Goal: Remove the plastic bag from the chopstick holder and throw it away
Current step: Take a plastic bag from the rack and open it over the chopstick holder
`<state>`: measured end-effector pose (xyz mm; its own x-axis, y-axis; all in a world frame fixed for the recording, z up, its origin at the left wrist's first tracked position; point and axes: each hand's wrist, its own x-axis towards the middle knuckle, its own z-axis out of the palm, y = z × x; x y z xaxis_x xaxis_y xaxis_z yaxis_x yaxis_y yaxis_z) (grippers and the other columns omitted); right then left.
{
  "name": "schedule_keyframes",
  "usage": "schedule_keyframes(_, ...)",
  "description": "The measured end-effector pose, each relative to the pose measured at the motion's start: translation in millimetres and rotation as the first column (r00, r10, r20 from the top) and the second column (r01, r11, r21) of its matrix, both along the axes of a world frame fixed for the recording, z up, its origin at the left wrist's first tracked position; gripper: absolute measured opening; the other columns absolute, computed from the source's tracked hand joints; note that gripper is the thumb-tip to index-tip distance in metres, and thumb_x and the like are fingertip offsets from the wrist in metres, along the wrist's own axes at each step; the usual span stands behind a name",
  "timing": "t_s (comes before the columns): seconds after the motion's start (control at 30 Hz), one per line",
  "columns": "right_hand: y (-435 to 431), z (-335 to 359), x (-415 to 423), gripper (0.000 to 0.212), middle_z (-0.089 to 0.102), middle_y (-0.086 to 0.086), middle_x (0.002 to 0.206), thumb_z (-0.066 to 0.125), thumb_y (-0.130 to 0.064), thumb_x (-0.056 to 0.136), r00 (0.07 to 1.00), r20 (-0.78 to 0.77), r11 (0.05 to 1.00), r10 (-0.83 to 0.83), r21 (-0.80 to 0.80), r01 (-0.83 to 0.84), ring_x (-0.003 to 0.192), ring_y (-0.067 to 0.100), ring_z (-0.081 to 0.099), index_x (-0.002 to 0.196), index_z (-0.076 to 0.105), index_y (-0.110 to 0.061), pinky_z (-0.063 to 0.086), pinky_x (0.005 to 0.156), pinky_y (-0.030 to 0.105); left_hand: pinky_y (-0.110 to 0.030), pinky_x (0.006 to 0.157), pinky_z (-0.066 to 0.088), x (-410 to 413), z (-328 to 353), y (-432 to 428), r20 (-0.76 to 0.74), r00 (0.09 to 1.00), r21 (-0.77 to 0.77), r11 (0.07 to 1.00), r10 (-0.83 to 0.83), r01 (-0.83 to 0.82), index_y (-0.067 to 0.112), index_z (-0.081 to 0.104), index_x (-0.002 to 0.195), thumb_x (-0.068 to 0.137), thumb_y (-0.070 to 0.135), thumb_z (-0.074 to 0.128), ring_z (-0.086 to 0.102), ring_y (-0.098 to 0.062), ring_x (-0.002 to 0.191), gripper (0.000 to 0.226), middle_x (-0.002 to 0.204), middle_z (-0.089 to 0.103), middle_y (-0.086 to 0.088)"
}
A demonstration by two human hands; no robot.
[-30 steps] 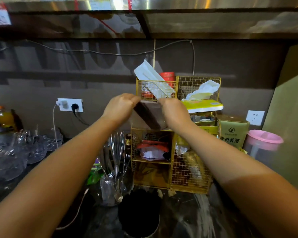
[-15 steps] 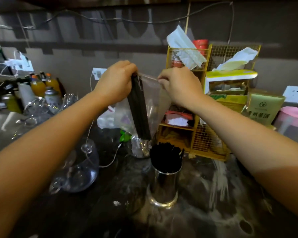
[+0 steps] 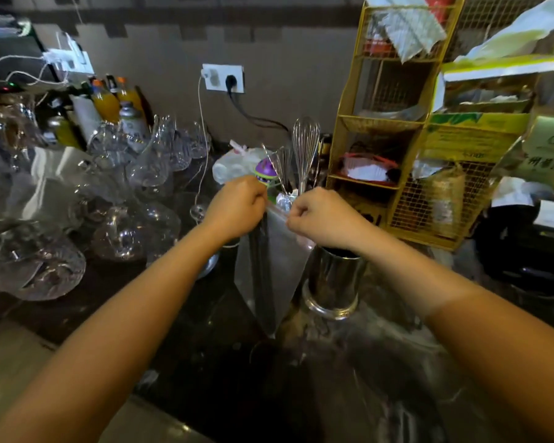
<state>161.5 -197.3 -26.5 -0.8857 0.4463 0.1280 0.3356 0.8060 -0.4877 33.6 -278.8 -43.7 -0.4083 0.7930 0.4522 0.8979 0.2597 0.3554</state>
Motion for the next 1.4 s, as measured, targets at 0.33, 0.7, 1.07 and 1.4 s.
schedule_keyframes(0.33, -12.0, -61.0, 13.5, 0.031, 0.055, 0.003, 0.047, 0.048, -0.007, 0.083, 0.991, 0.115, 0.902, 0.062, -0.432, -0.007, 0.031, 0.005, 0.049, 0.053, 0.048, -0.012, 0.036, 0.032, 0.013, -0.037, 0.088, 0.037, 20.6, -59.4, 2.4, 0.208, 0.978, -0.079, 0.996, -0.033, 0.05, -0.004, 0.063, 0.075, 0.078, -0.003, 0.042, 0.051, -0.036, 0.101, 0.021, 0.101, 0.06, -0.023)
schedule_keyframes(0.7, -0.2, -75.3, 14.7, 0.034, 0.054, -0.005, 0.041, 0.052, -0.015, 0.088, 1.0, 0.008, 0.77, -0.001, -0.638, 0.006, 0.035, 0.001, 0.05, 0.054, 0.049, -0.014, 0.037, 0.038, 0.013, -0.026, 0.072, 0.037, 29.5, -57.7, -8.2, 0.472, 0.881, 0.027, 0.999, 0.028, -0.046, 0.013, 0.056, 0.098, 0.086, 0.017, 0.051, 0.05, -0.015, 0.083, 0.014, 0.094, 0.054, -0.005)
schedule_keyframes(1.07, -7.5, -84.4, 5.3, 0.03, 0.049, -0.001, 0.05, 0.056, -0.013, 0.086, 0.994, -0.109, 0.705, -0.004, -0.705, -0.075, 0.034, 0.0, 0.046, 0.056, 0.049, -0.015, 0.036, 0.038, 0.009, -0.015, 0.043, 0.037, 28.5, -62.1, -13.1, 0.833, 0.55, -0.094, 0.967, -0.054, 0.237, 0.016, 0.061, 0.064, 0.091, 0.031, 0.041, 0.052, -0.005, 0.044, 0.037, 0.059, 0.06, -0.004)
schedule_keyframes(1.4, -1.0, -94.0, 7.0, 0.028, 0.055, -0.01, 0.033, 0.068, -0.013, 0.076, 0.991, -0.136, 0.649, 0.007, -0.753, -0.108, 0.034, 0.0, 0.051, 0.053, 0.053, -0.015, 0.036, 0.044, 0.017, -0.022, 0.046, 0.038, 35.7, -65.5, -17.2, 0.916, 0.396, -0.052, 0.96, -0.065, 0.277, 0.009, 0.055, 0.072, 0.093, 0.023, 0.036, 0.053, -0.012, 0.05, 0.031, 0.063, 0.057, -0.008)
